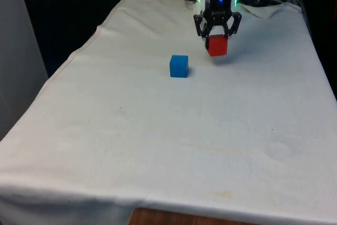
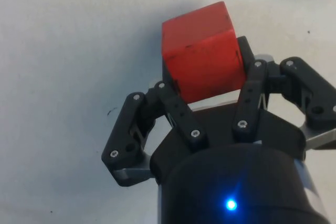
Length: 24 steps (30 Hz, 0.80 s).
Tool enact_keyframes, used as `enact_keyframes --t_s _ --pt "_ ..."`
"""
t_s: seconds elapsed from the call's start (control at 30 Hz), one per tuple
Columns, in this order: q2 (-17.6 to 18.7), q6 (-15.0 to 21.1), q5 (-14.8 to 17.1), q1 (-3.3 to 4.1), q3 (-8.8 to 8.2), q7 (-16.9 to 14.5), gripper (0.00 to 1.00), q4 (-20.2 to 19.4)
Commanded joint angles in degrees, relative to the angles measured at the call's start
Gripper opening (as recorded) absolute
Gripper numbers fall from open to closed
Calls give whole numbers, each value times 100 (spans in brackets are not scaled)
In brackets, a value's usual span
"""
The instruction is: Stack the two cubes.
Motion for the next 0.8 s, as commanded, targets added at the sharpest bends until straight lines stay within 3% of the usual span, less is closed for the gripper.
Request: enact_keyframes --t_s 0.0,0.77 --pt "-74 -69 29 0 0 17 5 -11" --pt "-1008 -991 69 11 -57 109 5 172"
